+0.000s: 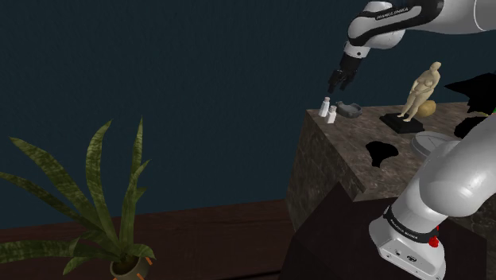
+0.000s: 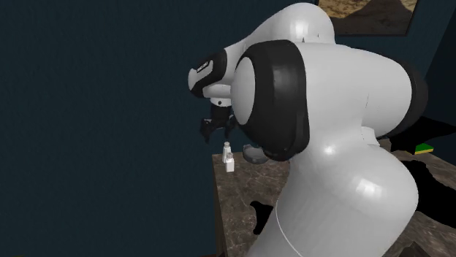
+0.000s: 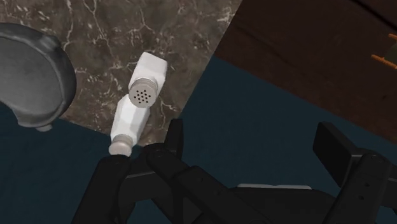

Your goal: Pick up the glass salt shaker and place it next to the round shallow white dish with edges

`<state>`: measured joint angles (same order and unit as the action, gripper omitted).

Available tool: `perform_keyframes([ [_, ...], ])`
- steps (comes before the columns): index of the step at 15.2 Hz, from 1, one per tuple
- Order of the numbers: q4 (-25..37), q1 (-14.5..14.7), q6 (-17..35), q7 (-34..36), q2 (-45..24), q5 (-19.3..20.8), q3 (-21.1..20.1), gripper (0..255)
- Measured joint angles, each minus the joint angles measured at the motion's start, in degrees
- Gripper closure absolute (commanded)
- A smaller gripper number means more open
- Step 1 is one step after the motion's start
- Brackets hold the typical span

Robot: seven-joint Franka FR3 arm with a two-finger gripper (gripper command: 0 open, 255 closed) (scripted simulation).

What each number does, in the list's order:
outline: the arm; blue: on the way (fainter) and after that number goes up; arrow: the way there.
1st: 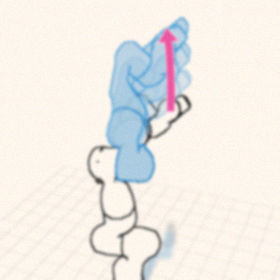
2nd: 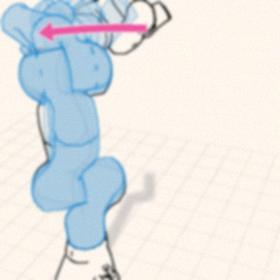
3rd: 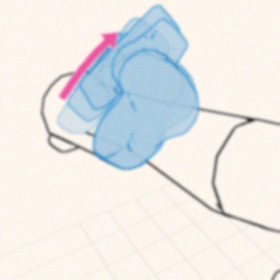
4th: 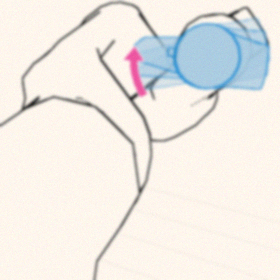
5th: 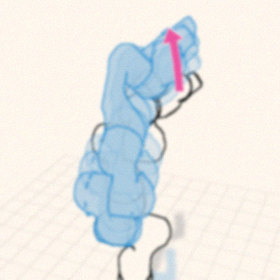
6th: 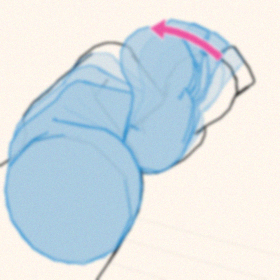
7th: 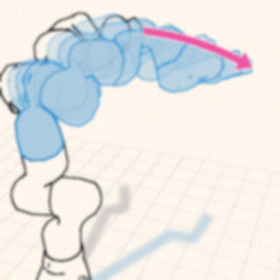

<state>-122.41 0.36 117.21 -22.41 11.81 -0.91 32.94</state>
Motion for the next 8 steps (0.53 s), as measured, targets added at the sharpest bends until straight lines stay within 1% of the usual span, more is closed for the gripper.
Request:
perform_keyframes([
  [3,4.17,-0.14,1.11,-5.65,-6.88,-4.46,3.0,0],
  [5,6.97,-0.87,1.92,-9.91,-12.01,-8.21,4.62,0],
  [8,13.05,-3.09,1.4,-15.82,-20.36,-14.42,5.62,0],
])
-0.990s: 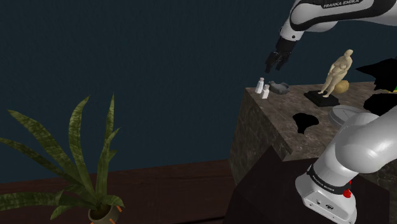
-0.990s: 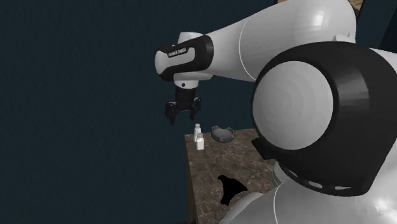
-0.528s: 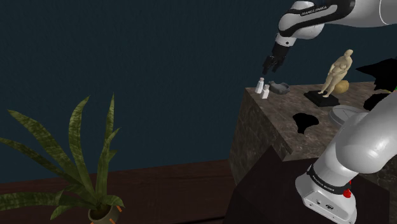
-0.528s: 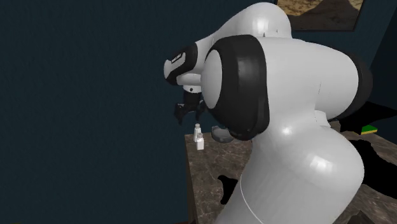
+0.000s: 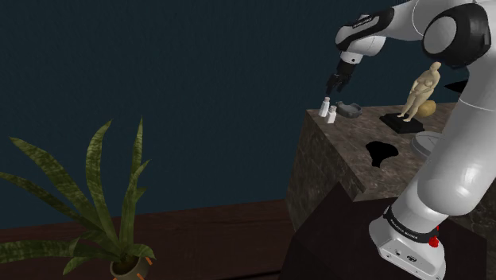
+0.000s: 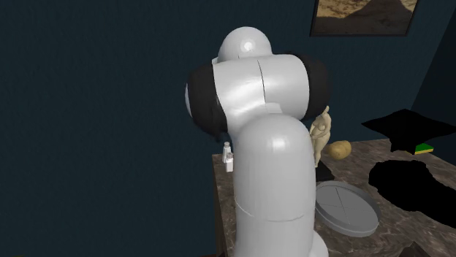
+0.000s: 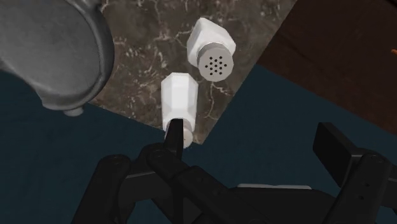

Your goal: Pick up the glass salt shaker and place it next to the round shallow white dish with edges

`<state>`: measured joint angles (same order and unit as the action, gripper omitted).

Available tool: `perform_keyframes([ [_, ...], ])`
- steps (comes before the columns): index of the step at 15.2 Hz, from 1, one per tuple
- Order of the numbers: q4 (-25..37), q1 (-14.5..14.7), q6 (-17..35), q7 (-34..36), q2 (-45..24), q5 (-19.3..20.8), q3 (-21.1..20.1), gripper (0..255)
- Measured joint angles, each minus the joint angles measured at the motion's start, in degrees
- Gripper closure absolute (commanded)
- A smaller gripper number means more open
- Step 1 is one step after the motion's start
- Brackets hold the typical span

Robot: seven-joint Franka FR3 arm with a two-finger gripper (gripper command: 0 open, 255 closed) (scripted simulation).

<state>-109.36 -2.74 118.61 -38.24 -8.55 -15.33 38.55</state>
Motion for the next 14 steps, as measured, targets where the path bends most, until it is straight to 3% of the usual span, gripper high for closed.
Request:
perform_keyframes([
  [6,12.86,-7.12,-2.74,-7.69,-14.52,-9.5,-1.61,0],
  [14,12.21,-8.18,0.72,-9.5,-18.11,-12.18,-3.02,0],
])
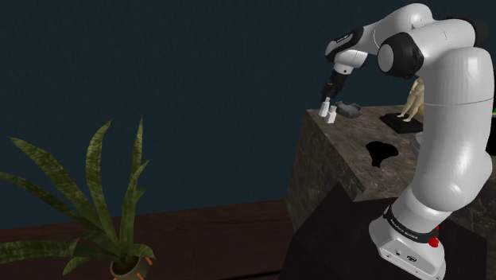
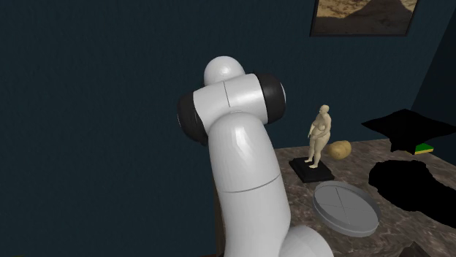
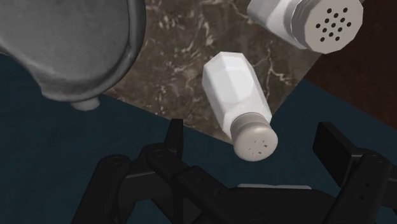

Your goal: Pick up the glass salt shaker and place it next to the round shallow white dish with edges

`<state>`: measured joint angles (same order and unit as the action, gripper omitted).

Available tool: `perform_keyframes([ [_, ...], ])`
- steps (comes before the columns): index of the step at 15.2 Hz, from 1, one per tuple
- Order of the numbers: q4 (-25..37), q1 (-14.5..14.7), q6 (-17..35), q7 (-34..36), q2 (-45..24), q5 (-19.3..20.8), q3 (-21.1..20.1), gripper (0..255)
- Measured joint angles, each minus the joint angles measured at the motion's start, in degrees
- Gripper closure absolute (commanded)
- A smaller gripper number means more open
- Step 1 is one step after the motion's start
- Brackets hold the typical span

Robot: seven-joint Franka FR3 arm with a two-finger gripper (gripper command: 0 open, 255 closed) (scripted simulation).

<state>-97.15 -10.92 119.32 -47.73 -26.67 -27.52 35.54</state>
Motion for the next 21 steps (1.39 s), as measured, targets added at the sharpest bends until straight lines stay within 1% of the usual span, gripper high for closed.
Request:
perform_keyframes([
  [6,-0.23,0.05,0.29,-0.05,-0.04,-0.09,-0.05,0],
  [7,-0.23,0.05,0.29,-0.05,-0.04,-0.09,-0.05,255],
  [17,-0.14,0.03,0.3,-0.04,0.01,-0.09,-0.02,255],
  [21,0.93,0.3,-1.56,0.81,0.93,0.82,0.4,255],
])
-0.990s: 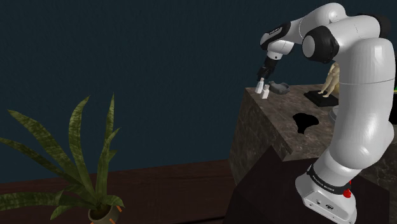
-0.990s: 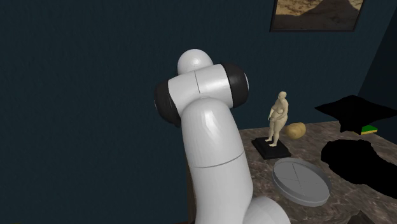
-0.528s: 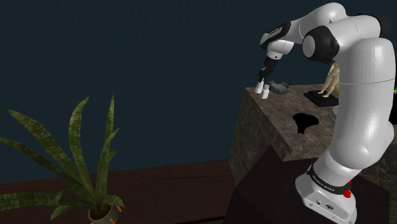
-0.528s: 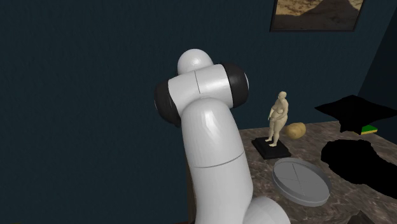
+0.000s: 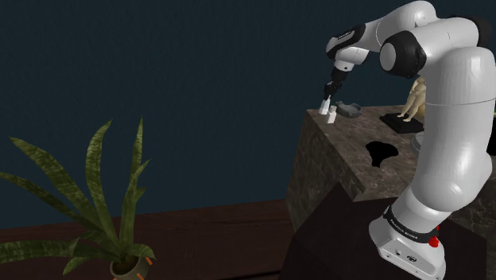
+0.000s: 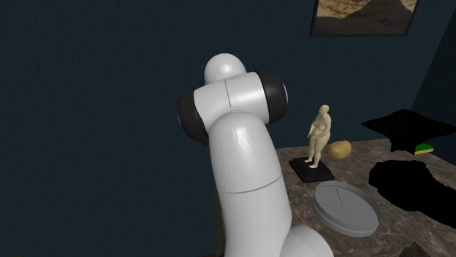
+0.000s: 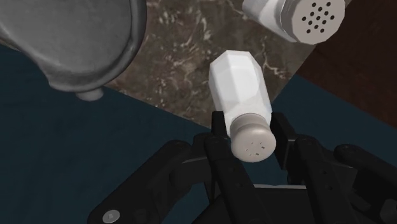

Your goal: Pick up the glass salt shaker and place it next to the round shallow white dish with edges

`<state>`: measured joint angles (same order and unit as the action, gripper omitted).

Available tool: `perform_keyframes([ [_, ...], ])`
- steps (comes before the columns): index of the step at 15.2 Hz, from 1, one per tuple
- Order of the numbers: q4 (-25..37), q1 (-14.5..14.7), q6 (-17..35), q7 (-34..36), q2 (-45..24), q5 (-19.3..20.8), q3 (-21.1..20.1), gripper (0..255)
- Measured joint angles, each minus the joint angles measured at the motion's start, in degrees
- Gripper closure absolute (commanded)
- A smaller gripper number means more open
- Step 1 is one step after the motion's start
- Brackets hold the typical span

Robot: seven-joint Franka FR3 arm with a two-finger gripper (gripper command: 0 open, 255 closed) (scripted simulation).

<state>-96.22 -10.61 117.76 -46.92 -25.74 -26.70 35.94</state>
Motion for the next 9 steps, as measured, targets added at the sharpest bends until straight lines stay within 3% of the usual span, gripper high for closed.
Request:
perform_keyframes([
  [9,3.78,0.2,-5.37,1.91,2.19,2.1,1.05,255],
])
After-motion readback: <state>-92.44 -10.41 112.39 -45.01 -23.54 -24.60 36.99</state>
